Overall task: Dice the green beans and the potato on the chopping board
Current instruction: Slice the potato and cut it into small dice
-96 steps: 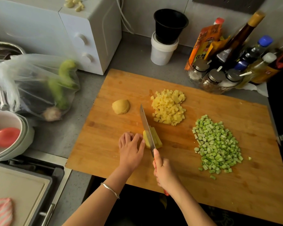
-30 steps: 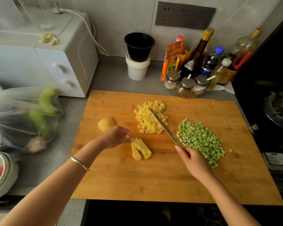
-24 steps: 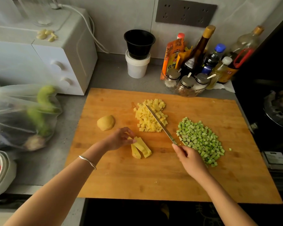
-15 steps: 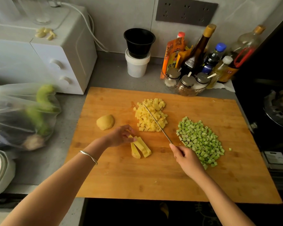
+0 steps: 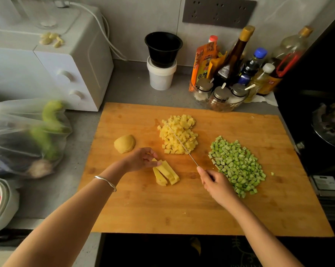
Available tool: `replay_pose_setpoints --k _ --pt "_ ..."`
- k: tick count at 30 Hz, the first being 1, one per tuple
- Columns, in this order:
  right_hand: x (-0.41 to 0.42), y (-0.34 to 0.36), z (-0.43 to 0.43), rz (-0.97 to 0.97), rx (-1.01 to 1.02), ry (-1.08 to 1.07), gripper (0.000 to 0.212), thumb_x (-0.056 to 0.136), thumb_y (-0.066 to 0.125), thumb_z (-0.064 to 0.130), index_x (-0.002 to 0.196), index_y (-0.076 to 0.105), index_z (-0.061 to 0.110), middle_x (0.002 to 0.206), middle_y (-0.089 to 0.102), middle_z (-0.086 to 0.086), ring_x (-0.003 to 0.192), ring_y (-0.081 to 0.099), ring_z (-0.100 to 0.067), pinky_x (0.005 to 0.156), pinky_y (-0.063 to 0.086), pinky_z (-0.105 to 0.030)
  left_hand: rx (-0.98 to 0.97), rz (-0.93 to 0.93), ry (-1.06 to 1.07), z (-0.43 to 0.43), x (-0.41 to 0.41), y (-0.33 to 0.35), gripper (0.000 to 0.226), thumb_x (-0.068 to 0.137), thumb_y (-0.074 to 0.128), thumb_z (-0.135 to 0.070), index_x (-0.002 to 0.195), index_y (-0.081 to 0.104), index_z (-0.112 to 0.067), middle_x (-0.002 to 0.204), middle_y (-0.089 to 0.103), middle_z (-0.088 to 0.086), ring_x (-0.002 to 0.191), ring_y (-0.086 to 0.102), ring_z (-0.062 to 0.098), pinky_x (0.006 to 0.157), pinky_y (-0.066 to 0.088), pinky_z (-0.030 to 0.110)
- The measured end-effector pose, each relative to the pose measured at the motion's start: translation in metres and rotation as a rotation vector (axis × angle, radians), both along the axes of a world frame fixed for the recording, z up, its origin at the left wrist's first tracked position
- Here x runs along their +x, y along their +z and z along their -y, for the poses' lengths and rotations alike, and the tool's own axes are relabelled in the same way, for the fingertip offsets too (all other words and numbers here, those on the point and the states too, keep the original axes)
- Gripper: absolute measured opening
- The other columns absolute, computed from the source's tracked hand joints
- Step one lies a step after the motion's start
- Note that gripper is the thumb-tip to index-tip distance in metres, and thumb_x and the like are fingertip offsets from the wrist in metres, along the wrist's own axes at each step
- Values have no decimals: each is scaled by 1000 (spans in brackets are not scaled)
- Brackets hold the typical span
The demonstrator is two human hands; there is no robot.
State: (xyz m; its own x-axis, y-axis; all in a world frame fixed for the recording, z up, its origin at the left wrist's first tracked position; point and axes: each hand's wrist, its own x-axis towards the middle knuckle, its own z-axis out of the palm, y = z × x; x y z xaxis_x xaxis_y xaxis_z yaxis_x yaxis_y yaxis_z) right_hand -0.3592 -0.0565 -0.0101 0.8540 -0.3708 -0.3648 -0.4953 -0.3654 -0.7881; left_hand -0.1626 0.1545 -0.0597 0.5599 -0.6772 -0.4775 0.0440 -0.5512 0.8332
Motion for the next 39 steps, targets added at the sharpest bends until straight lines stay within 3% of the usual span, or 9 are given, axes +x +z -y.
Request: replay_pose_setpoints --k 14,19,22,25,27,29,31,35,39 --pt "-8 4 -1 18 2 -11 53 83 44 63 61 46 14 41 37 11 40 33 -6 50 29 -27 107 109 -76 2 14 7 22 77 76 -33 89 63 -20 86 63 1 81 57 13 82 50 29" --pt "-11 7 -4 24 9 -30 54 83 44 63 62 45 14 41 36 10 41 33 -8 49 28 -27 88 172 -146 8 5 6 16 78 77 -27 84 64 -21 80 57 -2 73 49 9 65 43 11" --pt "-14 7 -6 19 29 -45 54 83 44 65 63 46 14 42 35 10 41 32 -8 49 28 -27 3 155 -101 10 -3 2 16 78 77 -19 84 62 -18 78 55 0 70 47 9 62 41 11" --pt "-16 5 -7 13 27 -68 57 80 44 69 63 46 15 43 35 10 41 32 -9 49 27 -28 34 266 -93 7 -4 -3 27 75 79 -27 90 59 -16 83 54 -1 75 48 13 63 43 16" --pt "-18 4 -7 0 24 -79 59 77 43 72 63 47 15 43 36 10 41 33 -9 49 27 -29 103 387 -124 3 -6 -2 54 68 76 -50 104 53 -16 98 54 0 87 51 17 74 49 25" --pt "-19 3 -8 -7 26 -95 59 76 44 73 63 47 16 42 37 10 41 33 -8 49 28 -28 231 507 -308 0 -11 3 101 55 61 -78 133 37 -20 132 43 4 120 43 22 102 42 37" --pt "-19 2 -10 0 33 -112 56 78 45 70 62 47 16 41 37 10 41 34 -7 49 28 -27 364 793 -634 1 -17 8 128 46 41 -91 150 8 -25 153 19 3 139 19 24 117 17 41" --pt "-19 3 -16 -3 24 -101 54 82 45 65 62 46 16 41 36 11 40 32 -6 48 27 -26 264 1047 -953 13 -22 6 104 73 38 -78 150 -8 -26 158 12 1 144 9 21 115 -4 32" --pt "-19 2 -20 -9 6 -82 54 83 44 66 62 46 16 41 37 11 41 33 -7 48 28 -27 206 1032 -968 21 -18 -2 82 83 39 -67 148 27 -17 148 34 9 137 29 25 115 14 35"
